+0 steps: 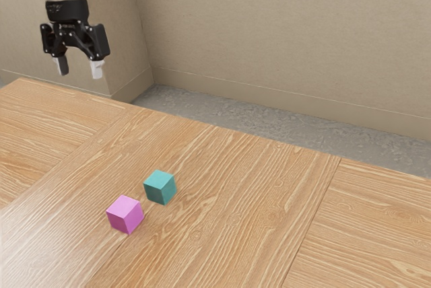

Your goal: Pick up the blue block with one arm, and put the blue block on the pink block with one arm

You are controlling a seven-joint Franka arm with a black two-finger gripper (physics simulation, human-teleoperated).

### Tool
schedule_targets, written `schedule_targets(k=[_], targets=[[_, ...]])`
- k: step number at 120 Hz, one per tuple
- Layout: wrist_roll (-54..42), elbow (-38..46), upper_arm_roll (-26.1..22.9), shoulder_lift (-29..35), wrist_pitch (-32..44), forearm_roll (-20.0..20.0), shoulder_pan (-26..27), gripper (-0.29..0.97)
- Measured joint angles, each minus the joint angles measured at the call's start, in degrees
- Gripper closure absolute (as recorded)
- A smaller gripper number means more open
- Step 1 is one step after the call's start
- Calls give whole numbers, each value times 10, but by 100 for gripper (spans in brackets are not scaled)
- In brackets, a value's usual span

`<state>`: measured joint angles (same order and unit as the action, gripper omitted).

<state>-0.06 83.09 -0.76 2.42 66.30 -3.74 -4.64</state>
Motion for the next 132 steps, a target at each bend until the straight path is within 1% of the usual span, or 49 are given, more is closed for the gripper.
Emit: schedule_targets(k=[9, 13, 16, 31, 47, 56, 65, 71, 89, 112, 132], targets=[[0, 22, -1, 10, 55, 10, -2, 0], [0, 26, -1, 5, 76, 12, 0, 0], [1, 36, 0, -5, 93, 6, 4, 0], [1, 181, -1, -25, 217, -19, 12, 0], [2, 309, -16, -33, 360, -15, 10, 0], [2, 334, -23, -59, 429, -1, 12, 0], [0, 340, -25, -99, 490, 11, 15, 0], [-2, 341, -25, -113, 524, 16, 13, 0], [-7, 357, -27, -123, 588, 22, 12, 0], [-11, 399, -38, -103, 624, 23, 13, 0], [-14, 396, -37, -139, 653, 24, 11, 0]])
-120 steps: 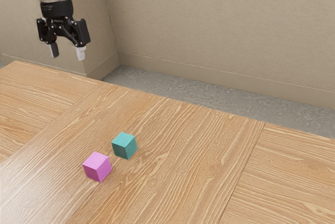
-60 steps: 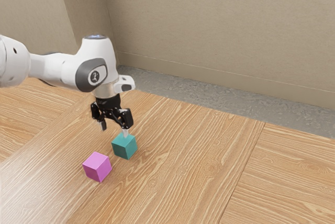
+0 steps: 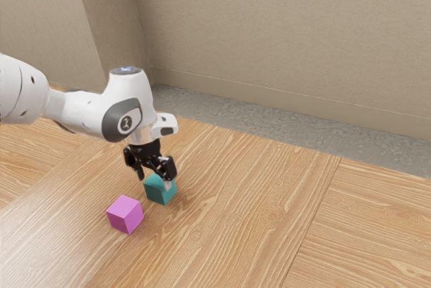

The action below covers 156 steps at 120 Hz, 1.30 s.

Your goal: Pick up the blue block with one arm, and put the blue block on the pink block with one arm

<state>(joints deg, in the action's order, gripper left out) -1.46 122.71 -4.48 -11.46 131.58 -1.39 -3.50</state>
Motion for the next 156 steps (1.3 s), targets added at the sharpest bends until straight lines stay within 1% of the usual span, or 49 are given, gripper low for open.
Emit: schedule_targets(k=[12, 42, 56, 67, 78, 100, 116, 129, 146, 156], targets=[[-2, -1, 1, -6, 12, 0, 0, 0], [-6, -23, 6, -43, 25, 1, 0, 0], [-7, -30, 9, -48, 27, 1, 0, 0], [-10, -51, 12, -77, 29, 1, 0, 0], [-15, -58, 14, -90, 29, 1, 0, 1], [-35, -58, 16, -90, 27, 1, 0, 9], [-51, -57, 17, -90, 25, 0, 0, 24], [-59, -58, 23, -91, 25, -2, 0, 31], [-64, -59, 25, -87, 25, -1, 0, 34], [-64, -58, 25, -52, 19, 0, 0, 35]])
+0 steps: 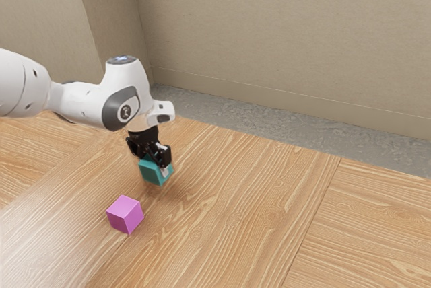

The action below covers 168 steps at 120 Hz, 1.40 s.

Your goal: Pick up the blue block with one arm, and put the blue block on the pink block with one arm

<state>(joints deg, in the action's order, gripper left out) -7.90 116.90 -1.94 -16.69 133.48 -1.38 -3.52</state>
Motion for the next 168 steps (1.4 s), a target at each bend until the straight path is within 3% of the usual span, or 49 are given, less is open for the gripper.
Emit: schedule_targets(k=[21, 43, 109, 152, 159, 168], targets=[[7, 64, -2, 112, -27, 2, 0, 34], [18, 143, -5, 186, -37, 3, -1, 33], [44, 216, -15, 249, -55, 3, -33, 33], [38, 213, -16, 247, -64, -1, -34, 9], [37, 183, -15, 246, -68, -1, -34, 7], [39, 62, -13, 227, -108, -12, -34, 5]])
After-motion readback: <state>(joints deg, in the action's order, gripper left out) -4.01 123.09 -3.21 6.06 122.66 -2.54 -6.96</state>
